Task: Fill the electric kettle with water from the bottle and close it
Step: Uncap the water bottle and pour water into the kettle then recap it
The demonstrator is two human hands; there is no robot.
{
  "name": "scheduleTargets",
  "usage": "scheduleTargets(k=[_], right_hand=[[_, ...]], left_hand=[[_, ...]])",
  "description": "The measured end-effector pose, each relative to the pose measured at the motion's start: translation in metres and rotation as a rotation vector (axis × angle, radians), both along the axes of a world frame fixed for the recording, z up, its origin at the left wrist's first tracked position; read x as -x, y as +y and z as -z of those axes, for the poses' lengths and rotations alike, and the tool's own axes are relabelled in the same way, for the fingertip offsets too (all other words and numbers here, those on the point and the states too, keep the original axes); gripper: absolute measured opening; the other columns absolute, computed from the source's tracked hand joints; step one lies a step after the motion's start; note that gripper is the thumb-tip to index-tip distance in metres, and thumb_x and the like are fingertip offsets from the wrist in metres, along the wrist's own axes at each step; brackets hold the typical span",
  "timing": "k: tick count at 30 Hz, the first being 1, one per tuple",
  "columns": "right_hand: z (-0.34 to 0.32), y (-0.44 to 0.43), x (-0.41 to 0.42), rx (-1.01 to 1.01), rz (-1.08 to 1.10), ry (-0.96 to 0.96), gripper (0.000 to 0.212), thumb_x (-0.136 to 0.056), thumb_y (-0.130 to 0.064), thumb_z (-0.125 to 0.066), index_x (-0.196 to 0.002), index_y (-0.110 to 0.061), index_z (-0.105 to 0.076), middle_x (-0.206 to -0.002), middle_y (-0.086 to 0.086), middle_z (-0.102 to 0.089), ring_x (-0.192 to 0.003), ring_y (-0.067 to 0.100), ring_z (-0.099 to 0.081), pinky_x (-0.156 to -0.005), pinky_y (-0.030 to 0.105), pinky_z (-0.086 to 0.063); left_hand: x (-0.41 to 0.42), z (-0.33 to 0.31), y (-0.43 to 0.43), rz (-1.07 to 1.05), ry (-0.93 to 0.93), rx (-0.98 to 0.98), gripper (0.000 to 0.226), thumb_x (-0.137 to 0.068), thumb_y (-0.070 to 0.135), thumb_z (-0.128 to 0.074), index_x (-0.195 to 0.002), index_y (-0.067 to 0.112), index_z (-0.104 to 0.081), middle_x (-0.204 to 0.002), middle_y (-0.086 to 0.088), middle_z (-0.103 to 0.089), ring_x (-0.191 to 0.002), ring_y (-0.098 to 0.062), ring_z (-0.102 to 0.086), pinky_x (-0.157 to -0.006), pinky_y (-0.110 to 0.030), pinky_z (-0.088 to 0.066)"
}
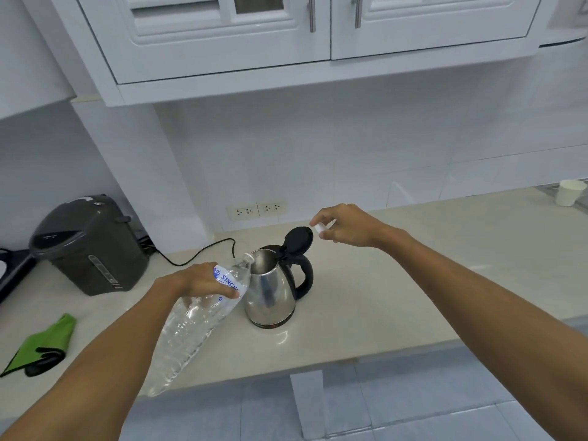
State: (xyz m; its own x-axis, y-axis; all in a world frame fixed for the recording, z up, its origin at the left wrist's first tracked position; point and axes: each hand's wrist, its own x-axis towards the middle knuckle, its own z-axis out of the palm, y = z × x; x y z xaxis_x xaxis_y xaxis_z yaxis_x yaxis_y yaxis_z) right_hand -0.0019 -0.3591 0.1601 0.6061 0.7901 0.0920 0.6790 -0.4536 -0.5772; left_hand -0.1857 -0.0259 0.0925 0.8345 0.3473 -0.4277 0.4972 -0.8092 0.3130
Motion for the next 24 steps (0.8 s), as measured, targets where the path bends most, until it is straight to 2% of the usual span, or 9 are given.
scheduleTargets(k=[4, 7, 9, 12, 15, 18, 22, 24], right_hand=[[-0.001, 0.005, -0.001, -0.002, -0.001, -0.01, 0.027, -0.093, -0.019, -0.066, -0.119, -0.024, -0.07, -0.115, -0.006, -0.069, -0.082, -0.01, -0.059, -0.07, 0.02, -0.048], [-0.002, 0.009, -0.003, 0.004, -0.006, -0.014, 0.027, -0.094, -0.019, -0.065, -0.12, -0.024, -0.07, -0.116, -0.008, -0.069, -0.083, -0.012, -0.058, -0.069, 0.016, -0.044], [-0.003, 0.01, -0.004, 0.01, -0.01, -0.016, 0.028, -0.094, -0.019, -0.065, -0.121, -0.024, -0.07, -0.117, -0.008, -0.069, -0.083, -0.012, -0.057, -0.069, 0.016, -0.043], [-0.004, 0.011, -0.005, 0.006, -0.006, -0.012, 0.029, -0.094, -0.019, -0.064, -0.121, -0.024, -0.07, -0.117, -0.008, -0.069, -0.084, -0.012, -0.057, -0.07, 0.017, -0.044], [-0.004, 0.011, -0.006, 0.005, -0.002, -0.016, 0.029, -0.094, -0.02, -0.064, -0.122, -0.024, -0.069, -0.116, -0.008, -0.069, -0.084, -0.012, -0.057, -0.07, 0.016, -0.044], [-0.002, 0.009, -0.007, 0.005, 0.001, -0.017, 0.029, -0.094, -0.02, -0.065, -0.122, -0.024, -0.07, -0.118, -0.006, -0.07, -0.084, -0.012, -0.057, -0.073, 0.02, -0.046], [0.0, 0.008, -0.01, 0.013, 0.013, -0.001, 0.029, -0.093, -0.02, -0.066, -0.121, -0.026, -0.069, -0.118, -0.005, -0.069, -0.084, -0.009, -0.058, -0.068, 0.02, -0.045], [0.001, 0.008, -0.01, 0.016, 0.015, 0.002, 0.029, -0.093, -0.02, -0.066, -0.121, -0.026, -0.069, -0.118, -0.005, -0.069, -0.084, -0.009, -0.058, -0.067, 0.019, -0.044]], left_hand=[[0.003, -0.002, 0.005, -0.021, 0.03, -0.017, 0.073, -0.057, 0.075, -0.087, -0.102, 0.023, -0.064, -0.094, 0.001, -0.076, -0.086, -0.017, -0.075, -0.076, -0.039, -0.065], [0.004, 0.002, 0.013, 0.0, 0.037, -0.027, 0.075, -0.05, 0.082, -0.084, -0.094, 0.024, -0.067, -0.088, 0.005, -0.076, -0.086, -0.015, -0.073, -0.092, -0.043, -0.06], [0.004, 0.004, 0.015, 0.024, 0.046, -0.018, 0.073, -0.049, 0.085, -0.083, -0.087, 0.025, -0.067, -0.082, 0.008, -0.074, -0.082, -0.015, -0.071, -0.092, -0.041, -0.057], [0.003, 0.005, 0.016, 0.019, 0.048, -0.004, 0.07, -0.052, 0.081, -0.085, -0.089, 0.022, -0.07, -0.083, 0.005, -0.076, -0.081, -0.016, -0.071, -0.092, -0.042, -0.058], [0.001, 0.008, 0.019, 0.033, 0.056, 0.004, 0.071, -0.048, 0.084, -0.085, -0.08, 0.024, -0.066, -0.075, 0.006, -0.073, -0.074, -0.017, -0.069, -0.088, -0.043, -0.06], [0.0, 0.007, 0.018, 0.049, 0.048, 0.017, 0.063, -0.051, 0.081, -0.085, -0.074, 0.026, -0.064, -0.068, 0.01, -0.069, -0.071, -0.016, -0.067, -0.081, -0.037, -0.057], [-0.001, 0.006, 0.017, 0.026, 0.041, 0.02, 0.064, -0.053, 0.08, -0.085, -0.079, 0.026, -0.061, -0.078, 0.007, -0.07, -0.075, -0.016, -0.068, -0.079, -0.036, -0.058], [-0.002, 0.006, 0.017, 0.041, 0.043, 0.03, 0.059, -0.054, 0.079, -0.085, -0.07, 0.03, -0.058, -0.071, 0.009, -0.066, -0.07, -0.016, -0.064, -0.074, -0.033, -0.052]])
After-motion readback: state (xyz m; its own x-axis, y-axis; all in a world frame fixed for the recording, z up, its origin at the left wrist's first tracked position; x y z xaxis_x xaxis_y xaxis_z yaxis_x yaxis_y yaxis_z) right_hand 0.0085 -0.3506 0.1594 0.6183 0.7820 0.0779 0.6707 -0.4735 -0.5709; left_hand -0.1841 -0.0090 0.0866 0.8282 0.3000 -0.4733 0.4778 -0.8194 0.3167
